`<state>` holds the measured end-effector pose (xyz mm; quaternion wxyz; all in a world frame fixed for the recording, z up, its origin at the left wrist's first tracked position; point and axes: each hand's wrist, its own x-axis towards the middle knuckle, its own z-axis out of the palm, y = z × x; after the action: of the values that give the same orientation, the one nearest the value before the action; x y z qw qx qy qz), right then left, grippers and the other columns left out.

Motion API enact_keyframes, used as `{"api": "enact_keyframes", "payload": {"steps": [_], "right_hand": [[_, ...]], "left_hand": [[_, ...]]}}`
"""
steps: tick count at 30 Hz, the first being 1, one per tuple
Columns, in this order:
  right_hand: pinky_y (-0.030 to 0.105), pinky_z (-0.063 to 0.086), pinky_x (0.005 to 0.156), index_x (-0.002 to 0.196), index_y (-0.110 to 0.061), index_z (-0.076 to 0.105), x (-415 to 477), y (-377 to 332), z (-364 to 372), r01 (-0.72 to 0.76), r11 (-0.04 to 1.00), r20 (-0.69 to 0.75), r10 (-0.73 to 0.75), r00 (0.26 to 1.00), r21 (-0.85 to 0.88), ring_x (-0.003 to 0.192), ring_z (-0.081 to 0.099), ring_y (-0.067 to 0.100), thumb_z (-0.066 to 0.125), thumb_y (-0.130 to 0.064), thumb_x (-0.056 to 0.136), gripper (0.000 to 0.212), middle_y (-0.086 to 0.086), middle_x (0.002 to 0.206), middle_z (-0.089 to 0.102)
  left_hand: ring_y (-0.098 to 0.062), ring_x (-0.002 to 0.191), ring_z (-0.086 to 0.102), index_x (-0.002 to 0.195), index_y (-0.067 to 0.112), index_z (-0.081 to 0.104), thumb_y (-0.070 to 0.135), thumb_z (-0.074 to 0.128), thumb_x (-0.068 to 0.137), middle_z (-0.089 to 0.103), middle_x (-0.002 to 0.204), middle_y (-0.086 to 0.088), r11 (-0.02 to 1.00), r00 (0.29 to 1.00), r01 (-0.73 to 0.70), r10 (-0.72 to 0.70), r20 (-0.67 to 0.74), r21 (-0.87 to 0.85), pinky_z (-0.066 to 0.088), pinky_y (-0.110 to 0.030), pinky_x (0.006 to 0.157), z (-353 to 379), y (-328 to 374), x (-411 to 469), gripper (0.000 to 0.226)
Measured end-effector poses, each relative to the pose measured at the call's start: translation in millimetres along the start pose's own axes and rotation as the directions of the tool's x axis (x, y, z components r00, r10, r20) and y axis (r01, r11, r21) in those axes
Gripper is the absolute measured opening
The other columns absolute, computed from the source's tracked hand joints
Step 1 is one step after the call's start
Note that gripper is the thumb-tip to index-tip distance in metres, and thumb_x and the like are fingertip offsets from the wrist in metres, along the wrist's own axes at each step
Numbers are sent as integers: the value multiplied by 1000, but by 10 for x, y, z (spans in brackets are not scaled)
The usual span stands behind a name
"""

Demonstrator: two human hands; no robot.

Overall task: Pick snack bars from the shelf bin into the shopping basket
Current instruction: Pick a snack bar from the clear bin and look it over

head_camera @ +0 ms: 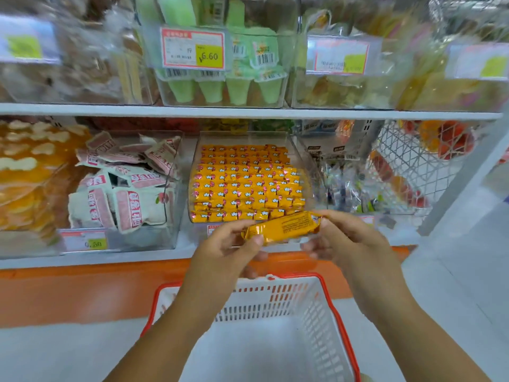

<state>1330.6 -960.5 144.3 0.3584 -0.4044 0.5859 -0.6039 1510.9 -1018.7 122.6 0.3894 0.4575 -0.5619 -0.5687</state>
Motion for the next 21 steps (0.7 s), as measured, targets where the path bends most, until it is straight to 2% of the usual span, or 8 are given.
{"api": "enact_keyframes", "payload": {"steps": [2,4,6,8,11,15,21], "right_hand": [[36,55,76,106,-15,71,-63,49,83,-115,984,62,107,992,138,82,73,30,60,-10,93,18,15,84,75],[39,54,79,102,-13,70,-93,103,175,-161,965,95,144,985,206,86,73,32,69,-20,80,23,16,90,75],[37,56,76,94,-15,71,-93,132,257,-170,956,120,145,982,241,85,73,32,76,-28,67,30,17,93,74],[33,58,73,87,-16,72,-65,157,297,-183,951,163,145,976,250,83,72,32,80,-30,62,30,18,95,74],[32,61,73,90,-7,67,12,176,280,-255,925,209,200,957,282,81,73,32,69,-15,72,20,19,94,74],[28,61,70,87,-5,69,106,182,301,-295,913,240,231,943,283,83,74,29,62,-13,78,15,19,95,75],[27,61,68,93,-2,67,304,271,336,-317,903,195,269,943,289,78,74,27,62,-14,77,21,16,87,75]], "left_hand": [[-20,85,74,107,32,67,21,72,86,75,98,10,994,998,45,-50,-48,-103,56,-36,68,-132,13,-65,24],[-21,86,75,106,28,66,15,75,83,75,103,8,987,995,62,-74,-74,-145,57,-40,73,-232,15,-107,27],[-22,87,75,107,24,67,13,75,83,75,105,3,984,994,77,-88,-64,-158,58,-44,79,-312,-20,-120,28],[-24,89,75,110,19,68,11,72,80,76,104,-4,974,994,95,-103,-28,-206,58,-38,73,-402,-66,-100,31],[-28,92,74,111,18,70,14,66,76,76,103,-8,962,994,108,-105,25,-252,58,-25,64,-540,-109,-14,35],[-28,94,74,110,22,72,7,57,90,76,104,-11,963,994,109,-101,47,-245,60,-26,69,-611,-156,105,29],[-29,97,73,108,25,73,12,52,93,76,104,-10,951,991,125,-106,80,-283,61,-27,70,-615,-194,201,29]]}}
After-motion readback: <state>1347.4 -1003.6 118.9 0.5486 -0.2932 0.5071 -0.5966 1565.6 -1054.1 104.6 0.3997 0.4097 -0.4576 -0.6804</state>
